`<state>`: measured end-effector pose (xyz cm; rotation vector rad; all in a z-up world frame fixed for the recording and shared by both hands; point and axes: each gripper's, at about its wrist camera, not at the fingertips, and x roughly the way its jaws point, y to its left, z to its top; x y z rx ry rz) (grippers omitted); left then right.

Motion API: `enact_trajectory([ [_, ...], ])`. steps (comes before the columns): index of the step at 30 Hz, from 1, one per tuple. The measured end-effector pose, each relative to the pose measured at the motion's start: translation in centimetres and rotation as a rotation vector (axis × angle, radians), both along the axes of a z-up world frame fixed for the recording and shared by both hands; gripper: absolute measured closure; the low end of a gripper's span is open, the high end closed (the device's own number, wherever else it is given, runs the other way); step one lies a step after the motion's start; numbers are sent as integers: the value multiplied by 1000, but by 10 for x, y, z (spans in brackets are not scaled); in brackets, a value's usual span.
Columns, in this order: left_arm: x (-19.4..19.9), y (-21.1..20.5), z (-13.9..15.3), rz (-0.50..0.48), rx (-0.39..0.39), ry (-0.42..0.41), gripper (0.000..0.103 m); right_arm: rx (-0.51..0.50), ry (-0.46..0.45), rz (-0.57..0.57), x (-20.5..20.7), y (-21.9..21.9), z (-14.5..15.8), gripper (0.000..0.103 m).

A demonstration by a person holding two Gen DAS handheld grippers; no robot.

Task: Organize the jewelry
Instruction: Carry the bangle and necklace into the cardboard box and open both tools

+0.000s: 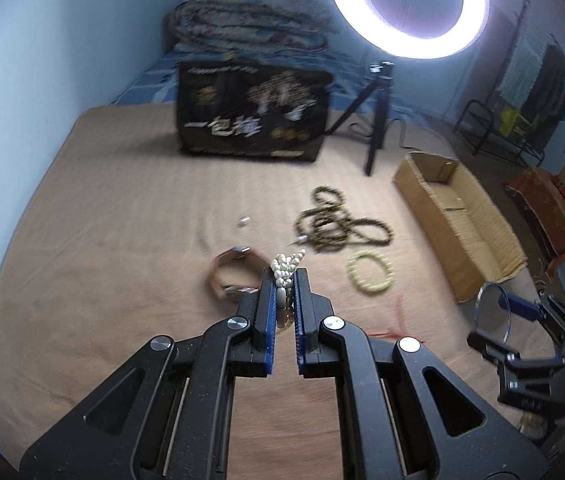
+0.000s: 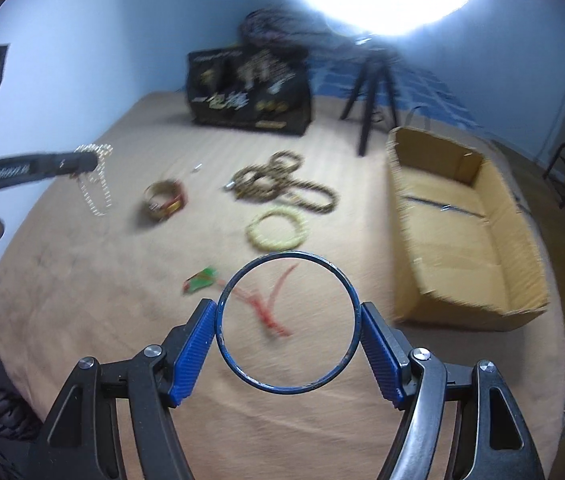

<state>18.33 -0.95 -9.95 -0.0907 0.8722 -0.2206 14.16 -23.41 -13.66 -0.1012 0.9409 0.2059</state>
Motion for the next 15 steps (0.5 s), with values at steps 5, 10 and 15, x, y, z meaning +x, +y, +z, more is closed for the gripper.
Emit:
enact_trajectory([
  [5,6,-33,10,-52,-9,-24,97,-5,-30,-74,10,-36,14,30],
  [10,15,-68,17,-100,-23,-41,97,-11,-47,-144,18,-71,21,30],
  [15,23,-105,20,-156,-27,-56,97,-19,-45,-200,31,-103,21,30],
])
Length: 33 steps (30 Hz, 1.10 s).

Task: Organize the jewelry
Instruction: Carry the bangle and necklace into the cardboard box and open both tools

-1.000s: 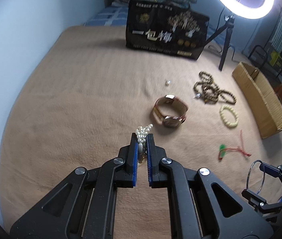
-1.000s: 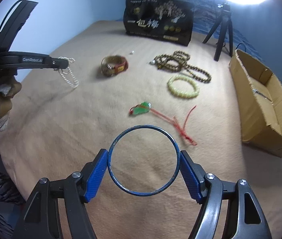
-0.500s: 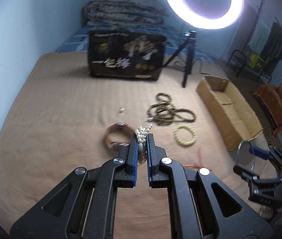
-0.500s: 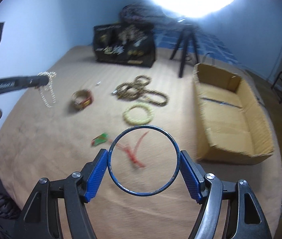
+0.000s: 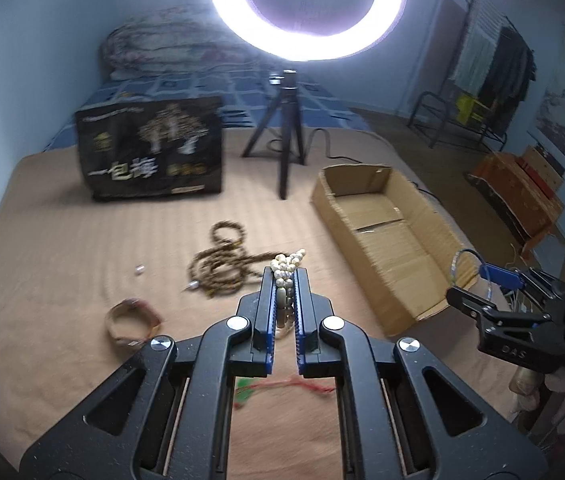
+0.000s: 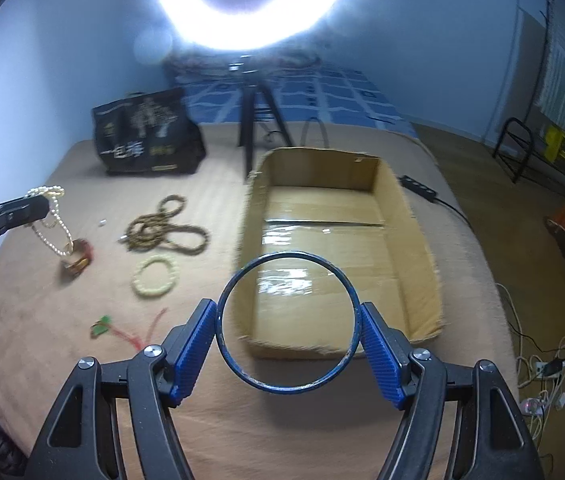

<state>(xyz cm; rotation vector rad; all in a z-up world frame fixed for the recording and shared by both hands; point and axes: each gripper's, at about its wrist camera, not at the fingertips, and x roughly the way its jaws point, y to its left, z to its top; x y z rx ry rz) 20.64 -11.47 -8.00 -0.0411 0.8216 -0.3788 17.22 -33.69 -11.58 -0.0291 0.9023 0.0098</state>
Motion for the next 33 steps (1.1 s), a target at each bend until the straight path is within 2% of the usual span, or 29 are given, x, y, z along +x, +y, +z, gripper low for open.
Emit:
enact_trajectory([
  [18,64,-124,-6,-159,-41,15,97,-3,39,-66,35,-60,-21,30],
  [25,90,-159,-31,-176,-30,69,97,17,60,-91,44,-79,-32,30],
  [33,99,-172,-60,-173,-4,120,97,16,75,-74,48,-81,-43,30],
])
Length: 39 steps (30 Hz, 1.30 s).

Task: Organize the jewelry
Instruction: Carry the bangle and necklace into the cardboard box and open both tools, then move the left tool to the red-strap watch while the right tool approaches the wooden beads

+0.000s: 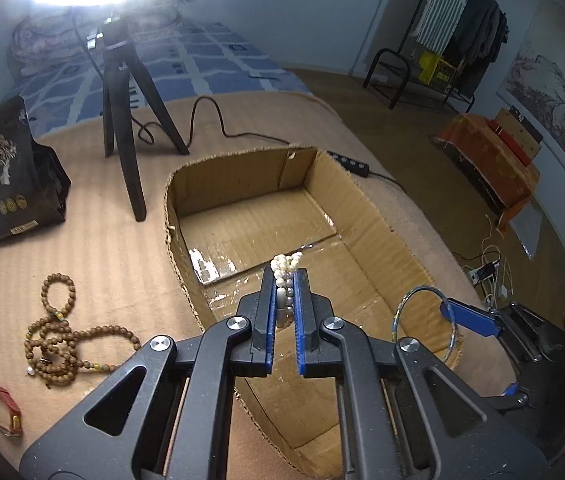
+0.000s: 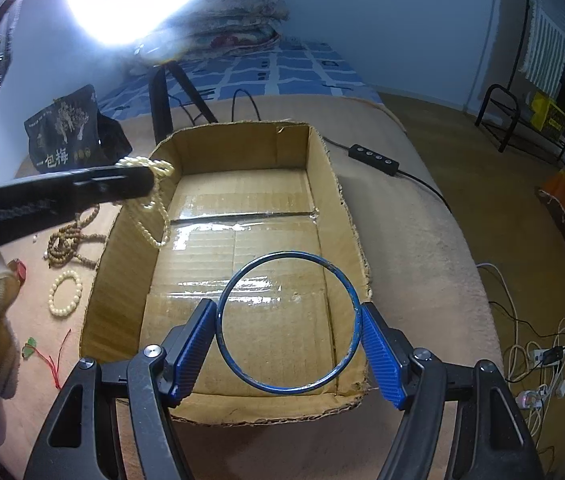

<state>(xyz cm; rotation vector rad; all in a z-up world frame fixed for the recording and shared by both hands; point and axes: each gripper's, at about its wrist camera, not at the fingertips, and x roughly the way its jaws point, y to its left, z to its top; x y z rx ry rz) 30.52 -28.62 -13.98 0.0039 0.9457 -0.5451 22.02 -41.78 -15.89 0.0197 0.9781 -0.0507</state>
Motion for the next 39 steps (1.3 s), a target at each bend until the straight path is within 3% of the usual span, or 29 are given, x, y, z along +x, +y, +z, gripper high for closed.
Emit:
enact_trajectory([
  [10,1,-4,-7,-5,18,16,97,1,2,1,1,2,-3,29],
  [14,1,-1,-4,-2,18,16,97,-10,-9,3,0,5,0,22],
  [23,-8,16,12,18,19,-3,97,-14,-32,-7,-3,7,8,21],
  [27,-17,28,22,27,15,-25,78,-16,-53,-4,-6,11,17,21],
  [39,-45,104,66,102,26,-104,78,-22,-138,19,-19,44,56,21],
])
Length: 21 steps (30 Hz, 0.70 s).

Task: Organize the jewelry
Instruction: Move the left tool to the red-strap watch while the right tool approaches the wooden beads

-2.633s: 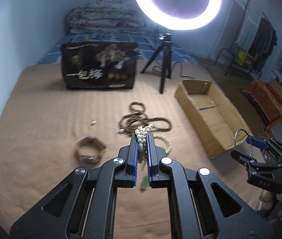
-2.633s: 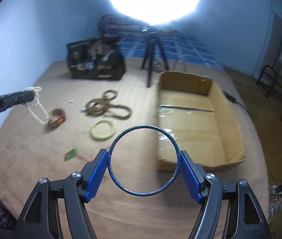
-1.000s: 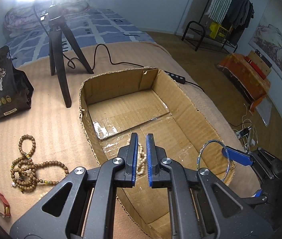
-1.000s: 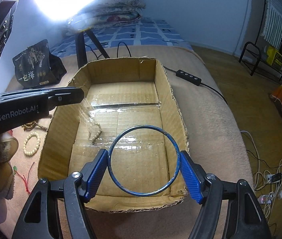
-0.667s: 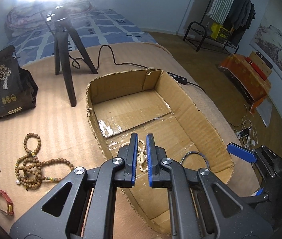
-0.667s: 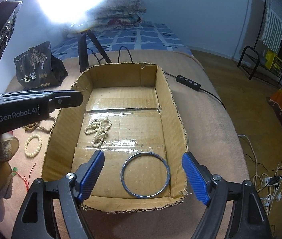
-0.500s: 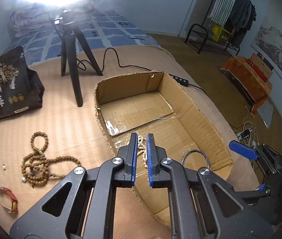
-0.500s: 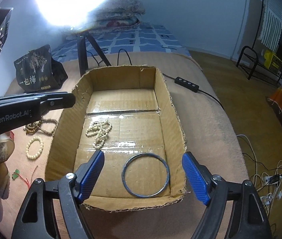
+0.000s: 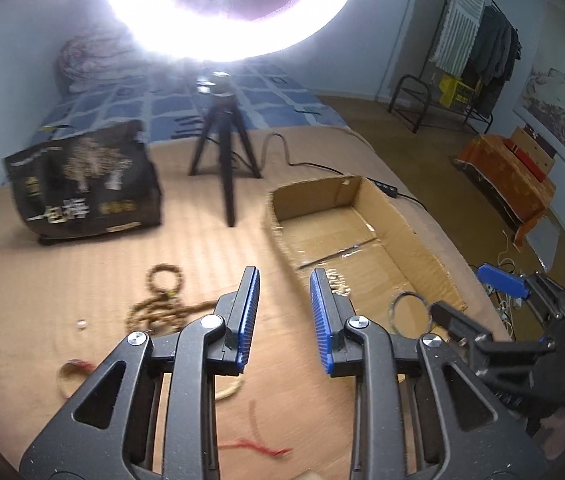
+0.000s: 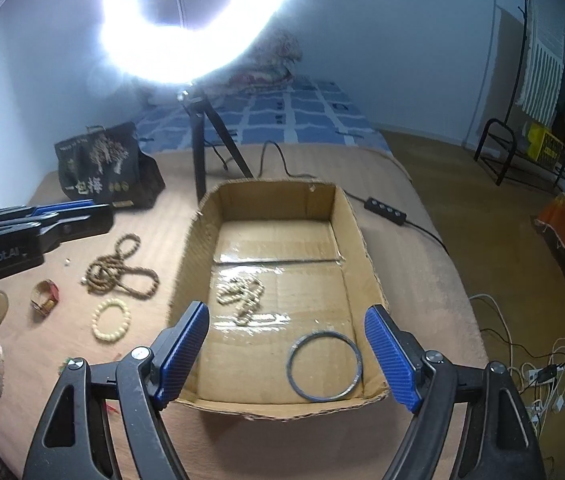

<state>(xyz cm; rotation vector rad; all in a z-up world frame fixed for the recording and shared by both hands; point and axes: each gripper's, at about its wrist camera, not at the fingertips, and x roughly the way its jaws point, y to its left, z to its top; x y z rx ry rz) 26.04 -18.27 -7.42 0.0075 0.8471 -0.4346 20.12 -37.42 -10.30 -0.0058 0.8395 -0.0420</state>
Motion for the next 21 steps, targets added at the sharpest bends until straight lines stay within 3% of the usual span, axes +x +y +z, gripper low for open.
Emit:
enact_trajectory([
  [4,-8,34,10,38,9,-14,77,7,-27,13,-4,13,11,20],
  [7,-15,63,16,76,4,-24,68,5,-47,26,-7,24,19,12],
  [17,-30,154,23,200,14,-25,68,-1,-109,106,-5,74,35,10],
  [21,-33,183,12,233,21,2,68,18,-84,161,2,96,31,9],
])
